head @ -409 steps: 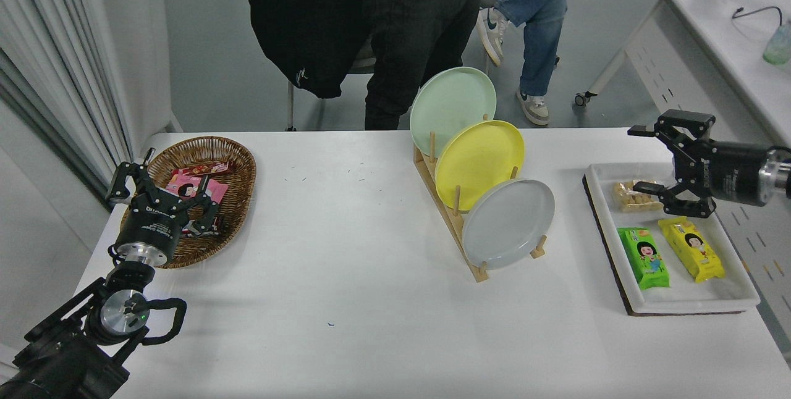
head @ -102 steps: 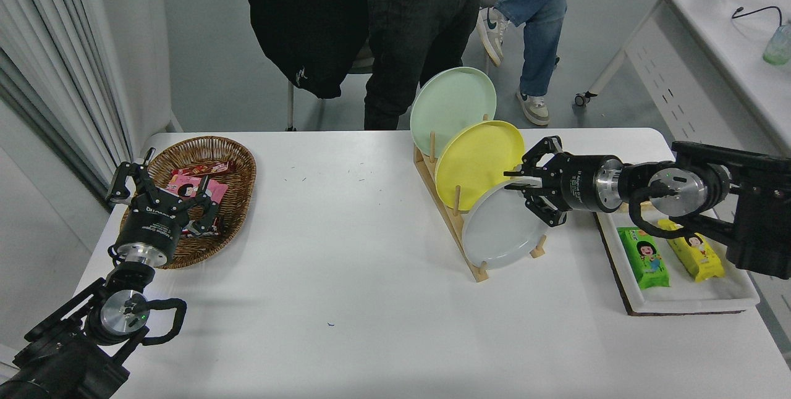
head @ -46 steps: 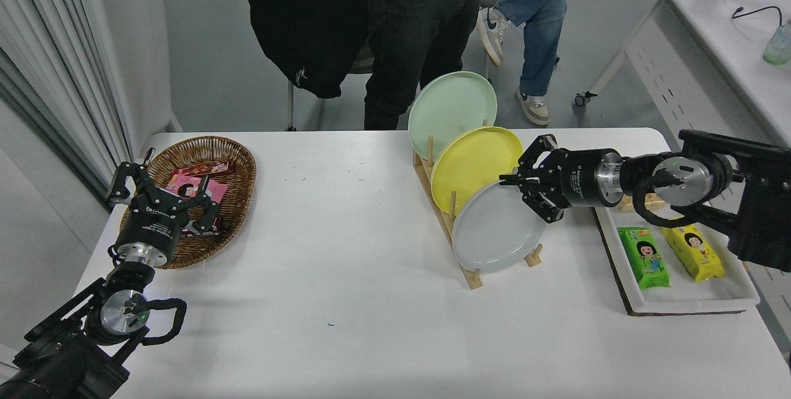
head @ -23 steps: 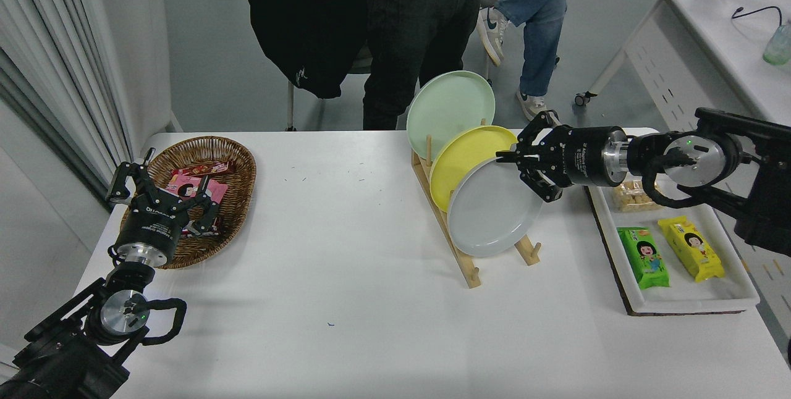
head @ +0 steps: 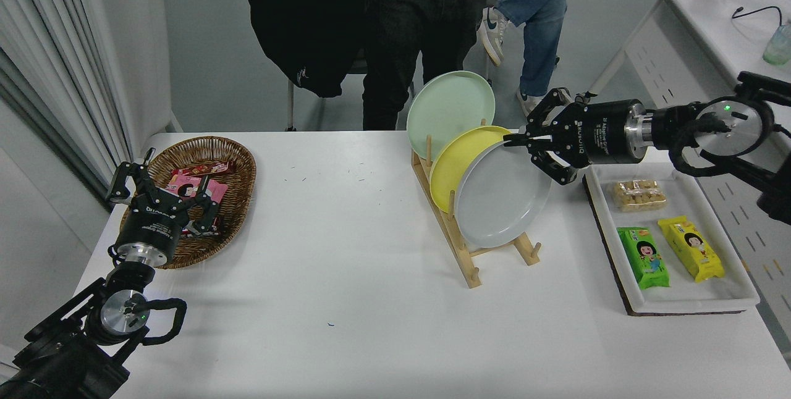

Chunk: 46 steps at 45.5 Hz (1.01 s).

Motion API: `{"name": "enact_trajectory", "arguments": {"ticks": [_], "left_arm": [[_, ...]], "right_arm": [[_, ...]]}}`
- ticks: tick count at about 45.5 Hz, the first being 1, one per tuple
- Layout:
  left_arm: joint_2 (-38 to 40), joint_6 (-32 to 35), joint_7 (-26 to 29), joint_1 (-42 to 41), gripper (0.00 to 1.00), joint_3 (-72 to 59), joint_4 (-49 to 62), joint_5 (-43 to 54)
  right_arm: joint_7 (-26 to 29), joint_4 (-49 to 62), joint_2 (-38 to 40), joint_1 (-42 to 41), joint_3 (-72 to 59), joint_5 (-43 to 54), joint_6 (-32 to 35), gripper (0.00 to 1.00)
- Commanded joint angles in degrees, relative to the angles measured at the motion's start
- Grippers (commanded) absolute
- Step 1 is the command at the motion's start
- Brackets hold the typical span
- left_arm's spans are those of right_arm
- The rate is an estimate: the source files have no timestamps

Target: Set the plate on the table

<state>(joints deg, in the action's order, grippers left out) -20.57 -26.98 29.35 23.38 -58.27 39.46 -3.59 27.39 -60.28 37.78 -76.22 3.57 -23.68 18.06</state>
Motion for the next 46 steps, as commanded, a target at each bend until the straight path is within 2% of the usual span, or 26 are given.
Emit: {"name": "enact_trajectory", "arguments": {"ticks": [1, 26, 46], "left_arm": [[0.00, 0.00, 0.00, 0.00, 0.98, 0.00, 0.00, 0.07], [0.00, 0.00, 0.00, 0.00, 0.98, 0.00, 0.00, -0.01], [0.00, 0.00, 0.00, 0.00, 0.98, 0.00, 0.00, -0.01]], "right_arm": [[2.05, 0.08, 0.36, -5.42, -0.14, -2.94, 0.13, 0.00], [5.92, 0.17, -3.15, -21.07, -16.40, -21.31, -4.44, 0.00], [7.23, 0.17, -5.61, -26.17, -18.25, -25.10, -9.36, 0.00]]}}
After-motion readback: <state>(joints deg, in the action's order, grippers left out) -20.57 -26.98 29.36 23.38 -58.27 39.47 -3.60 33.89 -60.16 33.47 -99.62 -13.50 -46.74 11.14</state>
